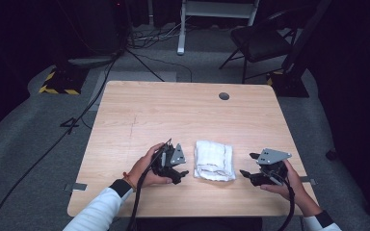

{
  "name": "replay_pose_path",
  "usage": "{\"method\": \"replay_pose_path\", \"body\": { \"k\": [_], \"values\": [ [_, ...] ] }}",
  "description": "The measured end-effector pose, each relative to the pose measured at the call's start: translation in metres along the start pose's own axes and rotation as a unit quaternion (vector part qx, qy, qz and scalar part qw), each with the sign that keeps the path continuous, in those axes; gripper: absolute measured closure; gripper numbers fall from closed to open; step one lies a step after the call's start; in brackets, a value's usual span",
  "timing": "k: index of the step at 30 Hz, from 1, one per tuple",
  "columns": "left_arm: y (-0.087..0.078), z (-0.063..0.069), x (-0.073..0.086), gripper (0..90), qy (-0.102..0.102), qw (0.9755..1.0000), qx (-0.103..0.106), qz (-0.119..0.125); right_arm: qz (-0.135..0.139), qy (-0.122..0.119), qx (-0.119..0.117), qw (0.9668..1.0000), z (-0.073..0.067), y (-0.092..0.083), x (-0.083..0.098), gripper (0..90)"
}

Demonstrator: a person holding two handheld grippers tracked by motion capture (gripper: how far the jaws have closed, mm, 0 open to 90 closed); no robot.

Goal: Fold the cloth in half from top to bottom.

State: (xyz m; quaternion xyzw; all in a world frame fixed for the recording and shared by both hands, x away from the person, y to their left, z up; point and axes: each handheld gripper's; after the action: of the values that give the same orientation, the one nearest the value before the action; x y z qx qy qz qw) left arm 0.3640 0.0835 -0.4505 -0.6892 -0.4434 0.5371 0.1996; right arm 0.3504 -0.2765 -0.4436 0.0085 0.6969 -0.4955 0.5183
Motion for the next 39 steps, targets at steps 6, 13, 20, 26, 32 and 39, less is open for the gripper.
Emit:
{"method": "replay_pose_path", "body": {
  "k": [6, 13, 20, 26, 32, 39],
  "values": [
    [-0.008, 0.001, 0.014, 20.2, -0.011, 0.9998, -0.015, -0.008, -0.001, 0.012, 0.020, 0.9997, 0.008, -0.008, 0.009, 27.2],
    [-0.017, 0.001, 0.030, 20.2, -0.020, 0.9991, -0.030, -0.020, 0.000, 0.029, 0.037, 0.9989, 0.017, -0.016, 0.020, 27.2],
    [-0.028, -0.001, 0.050, 20.2, -0.040, 0.9975, -0.049, -0.031, -0.005, 0.043, 0.052, 0.9977, 0.028, -0.021, 0.033, 27.2],
    [-0.036, 0.000, 0.072, 20.2, -0.061, 0.9956, -0.061, -0.038, -0.013, 0.063, 0.068, 0.9956, 0.038, -0.025, 0.047, 27.2],
    [-0.042, 0.002, 0.090, 20.0, -0.089, 0.9934, -0.064, -0.034, -0.022, 0.087, 0.078, 0.9929, 0.048, -0.027, 0.062, 26.5],
    [-0.043, 0.002, 0.106, 19.5, -0.108, 0.9919, -0.060, -0.030, -0.017, 0.113, 0.086, 0.9897, 0.060, -0.033, 0.078, 25.9]
  ]
}}
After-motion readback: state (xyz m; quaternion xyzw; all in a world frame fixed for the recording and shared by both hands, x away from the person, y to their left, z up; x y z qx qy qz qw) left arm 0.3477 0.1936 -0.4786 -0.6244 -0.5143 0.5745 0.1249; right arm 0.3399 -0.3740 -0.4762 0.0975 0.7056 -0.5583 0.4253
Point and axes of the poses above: each handheld gripper's, and its own axes: y roughly forward along the jaws, x roughly out of its underside, z roughly to its right, and after that the axes turned 13 degrees about y, right-handed
